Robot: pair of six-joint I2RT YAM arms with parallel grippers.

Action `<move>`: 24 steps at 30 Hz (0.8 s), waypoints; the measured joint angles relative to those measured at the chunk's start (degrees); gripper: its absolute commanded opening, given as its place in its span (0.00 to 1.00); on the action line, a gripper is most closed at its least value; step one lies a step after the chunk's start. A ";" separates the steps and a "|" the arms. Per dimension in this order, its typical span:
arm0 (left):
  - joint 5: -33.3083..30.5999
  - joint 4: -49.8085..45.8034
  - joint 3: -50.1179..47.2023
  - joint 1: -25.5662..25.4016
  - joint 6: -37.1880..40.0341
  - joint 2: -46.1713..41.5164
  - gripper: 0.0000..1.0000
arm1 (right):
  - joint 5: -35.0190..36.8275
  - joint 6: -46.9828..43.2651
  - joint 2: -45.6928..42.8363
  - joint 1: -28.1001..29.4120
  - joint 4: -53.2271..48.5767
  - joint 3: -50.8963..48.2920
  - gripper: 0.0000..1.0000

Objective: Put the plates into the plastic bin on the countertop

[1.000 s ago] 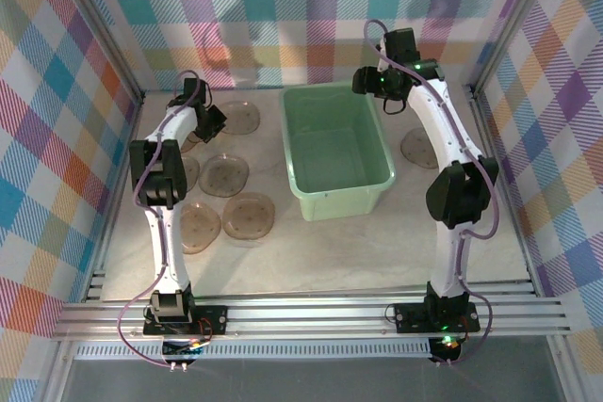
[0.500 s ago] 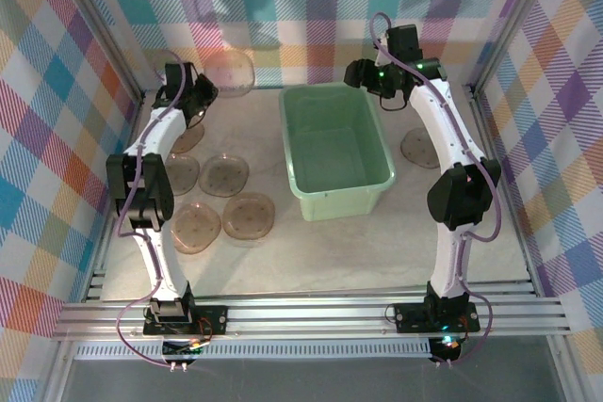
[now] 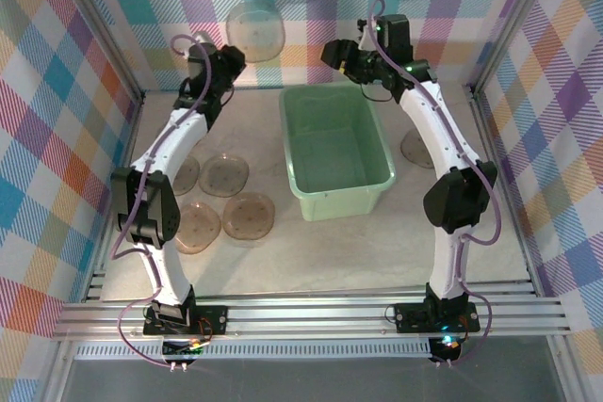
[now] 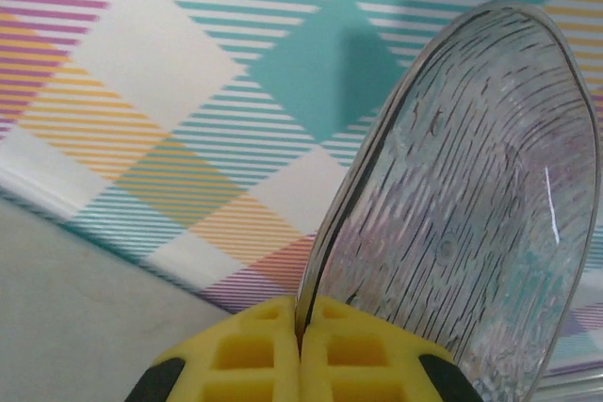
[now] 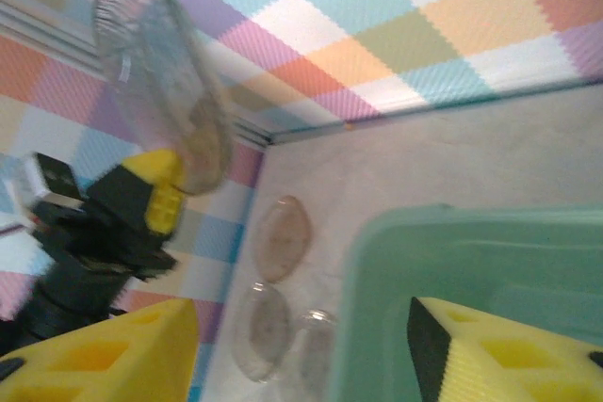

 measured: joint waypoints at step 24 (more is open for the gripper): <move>-16.11 7.56 2.23 -15.98 -4.02 1.25 0.00 | 16.55 24.02 -12.55 4.83 51.17 -40.44 0.48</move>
